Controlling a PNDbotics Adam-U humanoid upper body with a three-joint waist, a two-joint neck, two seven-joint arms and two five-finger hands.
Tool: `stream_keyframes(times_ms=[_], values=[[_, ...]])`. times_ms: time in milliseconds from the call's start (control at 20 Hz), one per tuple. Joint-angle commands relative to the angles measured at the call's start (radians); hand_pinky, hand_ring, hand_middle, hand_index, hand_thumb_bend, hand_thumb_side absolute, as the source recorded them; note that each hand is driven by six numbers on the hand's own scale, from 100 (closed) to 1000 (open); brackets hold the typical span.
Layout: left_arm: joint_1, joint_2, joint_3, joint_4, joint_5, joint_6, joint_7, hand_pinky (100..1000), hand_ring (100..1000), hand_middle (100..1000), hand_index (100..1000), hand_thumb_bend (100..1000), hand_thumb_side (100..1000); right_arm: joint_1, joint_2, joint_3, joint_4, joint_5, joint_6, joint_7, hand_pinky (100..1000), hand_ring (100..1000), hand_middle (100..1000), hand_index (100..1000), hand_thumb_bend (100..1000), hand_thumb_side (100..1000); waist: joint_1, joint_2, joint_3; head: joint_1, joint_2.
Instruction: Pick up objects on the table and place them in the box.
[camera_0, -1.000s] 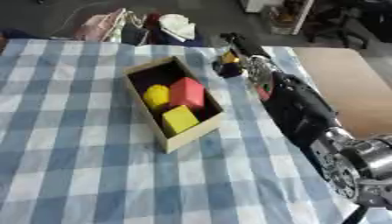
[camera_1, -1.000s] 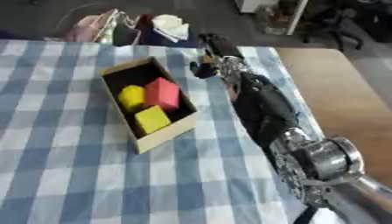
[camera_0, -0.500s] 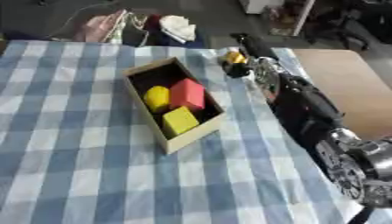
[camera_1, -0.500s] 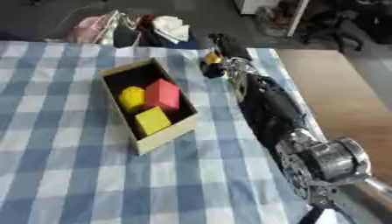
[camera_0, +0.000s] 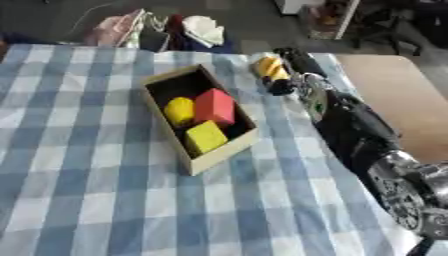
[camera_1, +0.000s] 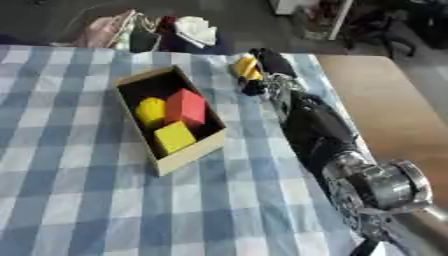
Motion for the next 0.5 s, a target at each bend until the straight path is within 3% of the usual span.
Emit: stream_keyframes(times_ms=[50, 500], values=[[-0.006, 0.011, 0.004, -0.022, 0.007, -0.002, -0.002, 776, 706, 589, 766, 100, 508, -0.016, -0.030, 0.008, 0.007, -0.006, 0.008, 0.030, 750, 829, 846, 937, 168, 298, 0.007, 0.001, 0.001, 0.000, -0.007], [-0.006, 0.010, 0.003, -0.022, 0.008, -0.001, -0.005, 777, 707, 589, 766, 100, 509, -0.015, -0.023, 0.012, 0.010, 0.034, 0.039, 0.160, 712, 783, 805, 880, 165, 264, 0.007, 0.001, 0.004, -0.004, -0.006]])
